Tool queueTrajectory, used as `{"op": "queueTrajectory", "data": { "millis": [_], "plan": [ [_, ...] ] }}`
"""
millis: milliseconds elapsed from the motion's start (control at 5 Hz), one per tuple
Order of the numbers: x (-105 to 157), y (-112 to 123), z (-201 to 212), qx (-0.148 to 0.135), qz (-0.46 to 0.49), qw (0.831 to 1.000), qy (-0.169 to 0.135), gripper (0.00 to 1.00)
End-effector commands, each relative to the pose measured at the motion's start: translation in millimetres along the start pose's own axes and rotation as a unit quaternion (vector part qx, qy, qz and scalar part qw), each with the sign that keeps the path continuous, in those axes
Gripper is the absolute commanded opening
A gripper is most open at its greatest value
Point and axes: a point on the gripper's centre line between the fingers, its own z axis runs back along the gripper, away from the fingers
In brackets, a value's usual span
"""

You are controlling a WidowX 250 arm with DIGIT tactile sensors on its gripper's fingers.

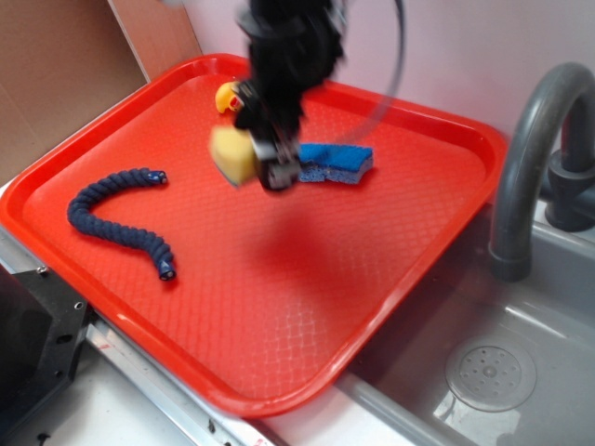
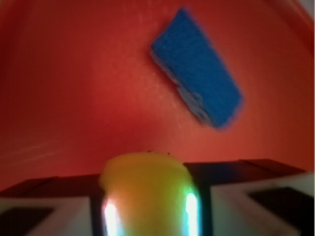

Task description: Grab the green sponge.

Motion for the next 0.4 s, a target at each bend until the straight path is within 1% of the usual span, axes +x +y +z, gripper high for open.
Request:
{"op": "queueTrajectory", "data": {
  "millis": [0,200],
  "plan": [
    [-74,22,91,-0.077,0.12,0.98,-0.139,0.0],
    [-63,17,101,-0.072,0.077,0.986,-0.131,0.0]
  ]
}}
